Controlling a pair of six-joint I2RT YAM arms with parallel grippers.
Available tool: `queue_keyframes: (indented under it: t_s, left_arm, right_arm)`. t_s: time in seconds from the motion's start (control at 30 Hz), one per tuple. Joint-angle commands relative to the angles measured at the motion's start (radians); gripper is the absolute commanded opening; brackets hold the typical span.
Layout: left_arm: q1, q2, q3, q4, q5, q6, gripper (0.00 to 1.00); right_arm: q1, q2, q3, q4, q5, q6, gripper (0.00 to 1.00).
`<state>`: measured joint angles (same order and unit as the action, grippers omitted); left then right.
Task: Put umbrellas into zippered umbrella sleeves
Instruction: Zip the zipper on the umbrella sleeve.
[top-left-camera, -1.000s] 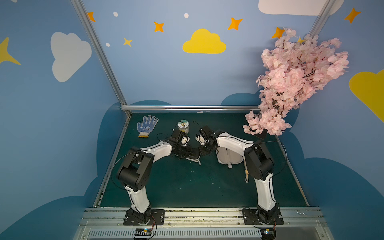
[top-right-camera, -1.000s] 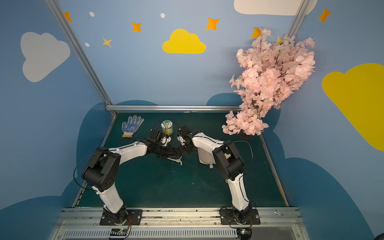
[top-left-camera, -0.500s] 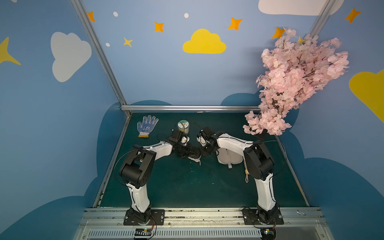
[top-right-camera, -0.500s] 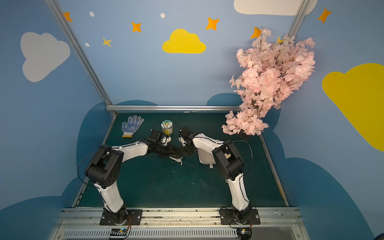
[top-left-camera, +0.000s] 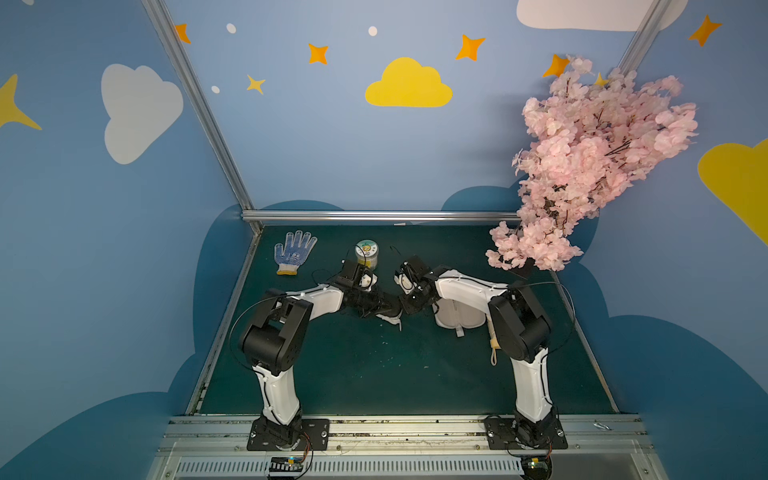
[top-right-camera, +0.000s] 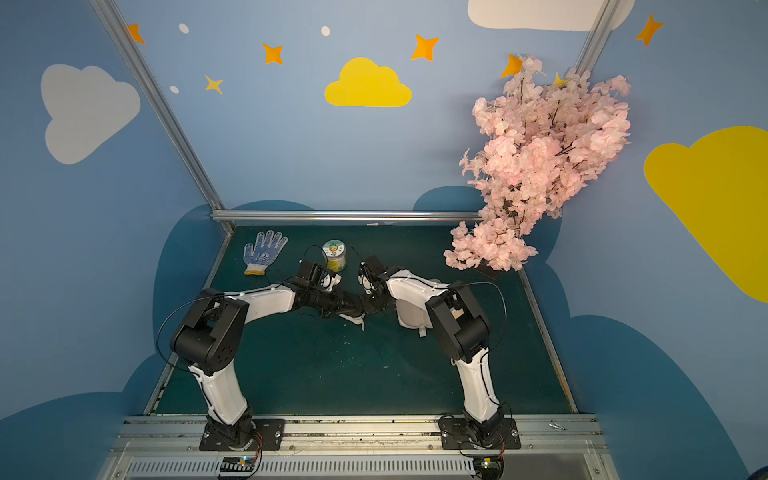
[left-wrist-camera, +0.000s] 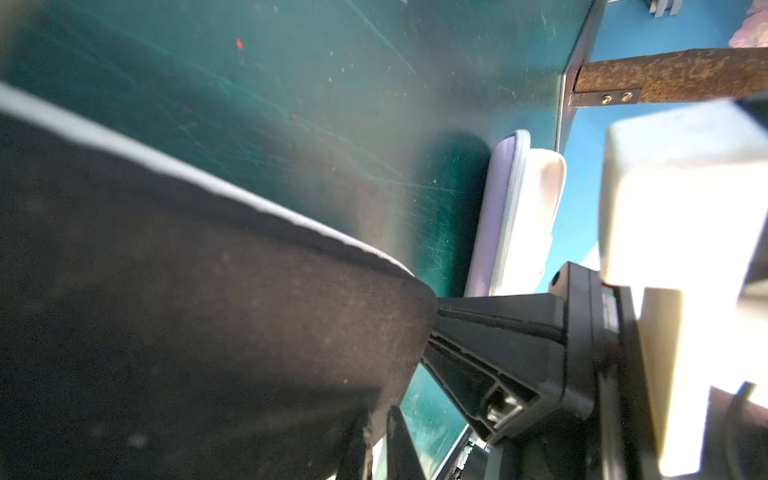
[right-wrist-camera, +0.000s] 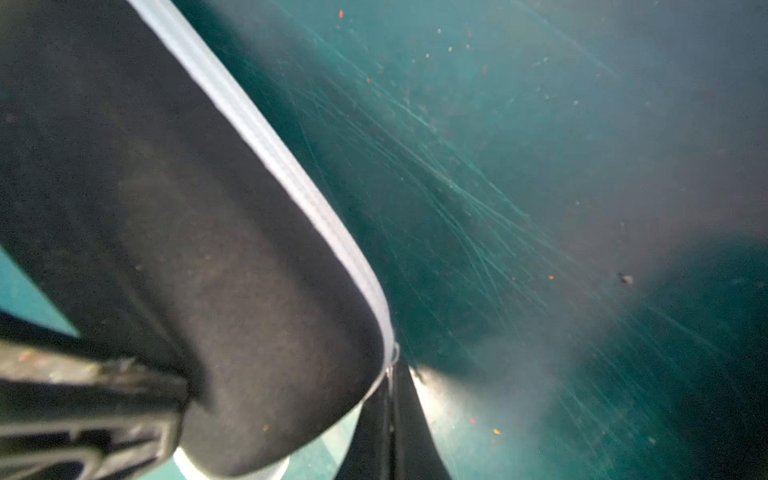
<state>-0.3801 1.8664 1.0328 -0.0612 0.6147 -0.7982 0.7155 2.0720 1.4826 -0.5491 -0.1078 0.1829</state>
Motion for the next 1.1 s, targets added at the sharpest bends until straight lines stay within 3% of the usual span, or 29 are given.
queue_keyframes:
  t_s: [0.0, 0.63, 1.07]
  left_arm:
    - [-0.004, 0.104, -0.056, -0.098, -0.174, -0.013, 0.12]
    - [-0.001, 0.124, -0.051, -0.115, -0.206, -0.004, 0.12]
    - [-0.001, 0.140, -0.051, -0.112, -0.216, -0.007, 0.12]
  right_arm:
    - [0.021, -0.050, -0.020, -0.005, -0.037, 0.010, 0.00]
    - [0.040, -0.132, -0.143, 0.018, -0.030, 0.029, 0.00]
    - [0.146, -0.185, -0.203, 0.038, -0.055, 0.108, 0.00]
